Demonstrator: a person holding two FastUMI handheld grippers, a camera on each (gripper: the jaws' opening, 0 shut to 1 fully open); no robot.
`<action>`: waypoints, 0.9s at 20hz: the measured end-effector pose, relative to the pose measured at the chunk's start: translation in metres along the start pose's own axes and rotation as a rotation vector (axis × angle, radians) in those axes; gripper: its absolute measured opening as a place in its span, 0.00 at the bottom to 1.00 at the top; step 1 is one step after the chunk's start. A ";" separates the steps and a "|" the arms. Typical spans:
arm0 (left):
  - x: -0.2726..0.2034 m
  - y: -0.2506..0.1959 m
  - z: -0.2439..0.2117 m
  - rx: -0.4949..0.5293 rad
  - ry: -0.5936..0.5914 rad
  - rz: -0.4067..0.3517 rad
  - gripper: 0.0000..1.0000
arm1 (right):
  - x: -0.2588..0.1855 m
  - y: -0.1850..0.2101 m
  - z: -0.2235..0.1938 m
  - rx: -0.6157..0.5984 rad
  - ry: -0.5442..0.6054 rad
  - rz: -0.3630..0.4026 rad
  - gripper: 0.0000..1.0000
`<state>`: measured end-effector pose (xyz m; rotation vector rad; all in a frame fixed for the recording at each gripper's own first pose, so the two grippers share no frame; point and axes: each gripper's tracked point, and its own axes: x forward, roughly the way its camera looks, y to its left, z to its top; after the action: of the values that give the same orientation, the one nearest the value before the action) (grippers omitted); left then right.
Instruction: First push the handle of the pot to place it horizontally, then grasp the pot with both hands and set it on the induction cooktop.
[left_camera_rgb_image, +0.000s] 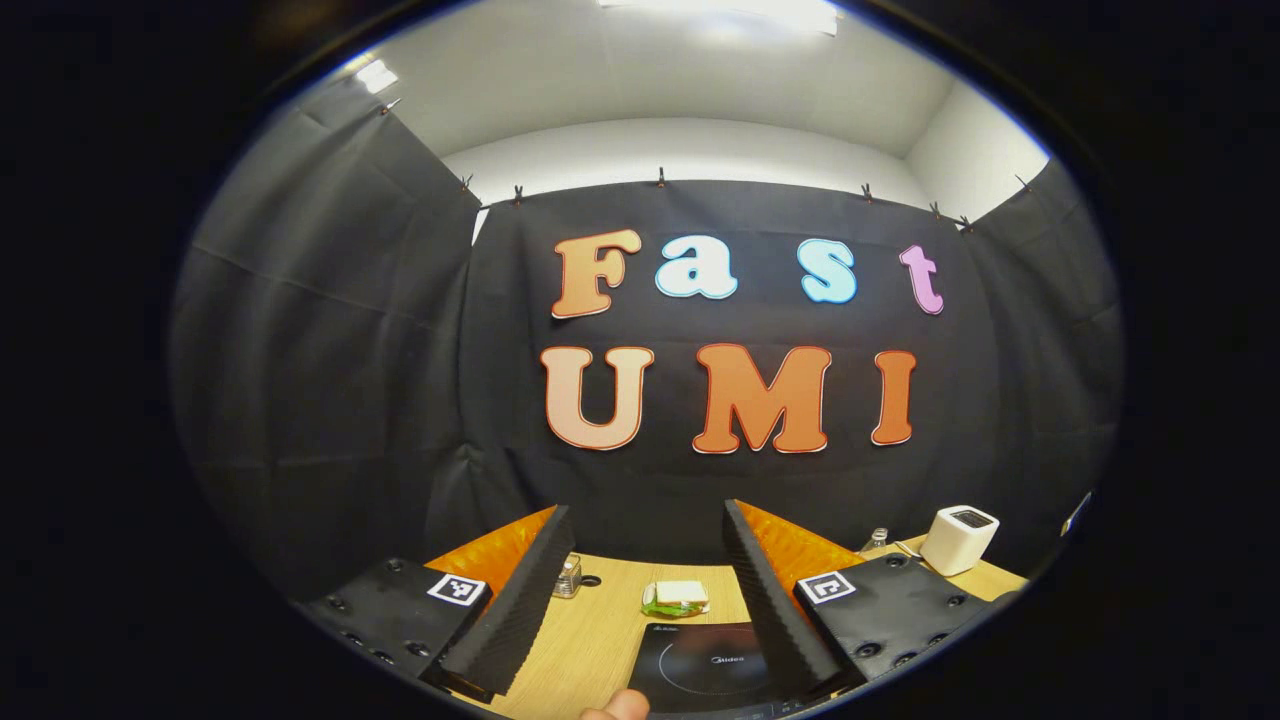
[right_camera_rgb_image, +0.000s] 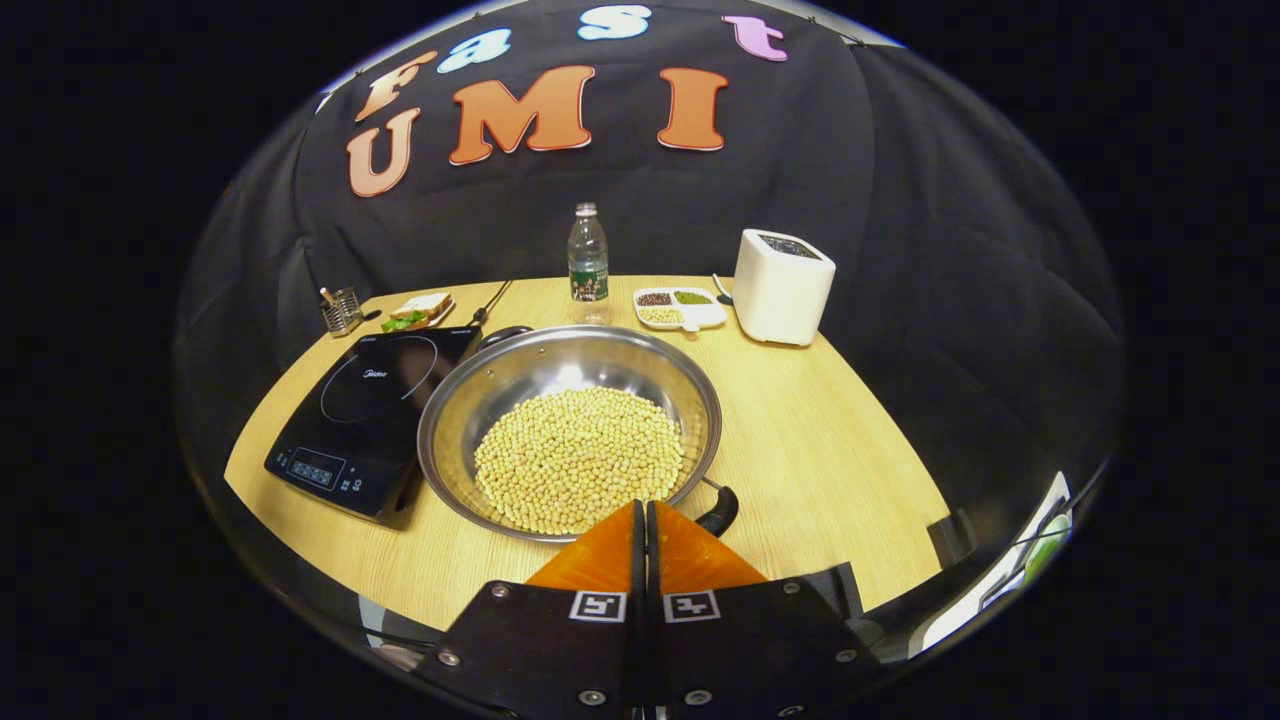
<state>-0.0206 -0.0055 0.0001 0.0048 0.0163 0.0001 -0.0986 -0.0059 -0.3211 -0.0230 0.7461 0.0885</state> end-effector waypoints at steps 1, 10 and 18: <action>0.000 0.001 -0.001 0.001 0.002 0.000 0.99 | 0.002 -0.001 -0.006 0.000 0.013 0.000 0.00; 0.005 -0.001 -0.017 0.003 0.041 0.006 0.99 | 0.019 0.011 -0.050 0.037 0.133 0.065 0.00; 0.015 -0.009 -0.023 0.009 0.051 -0.002 0.99 | 0.033 -0.002 -0.058 0.100 0.168 0.052 0.00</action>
<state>-0.0062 -0.0139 -0.0233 0.0139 0.0674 -0.0017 -0.1132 -0.0089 -0.3858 0.0855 0.9181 0.0997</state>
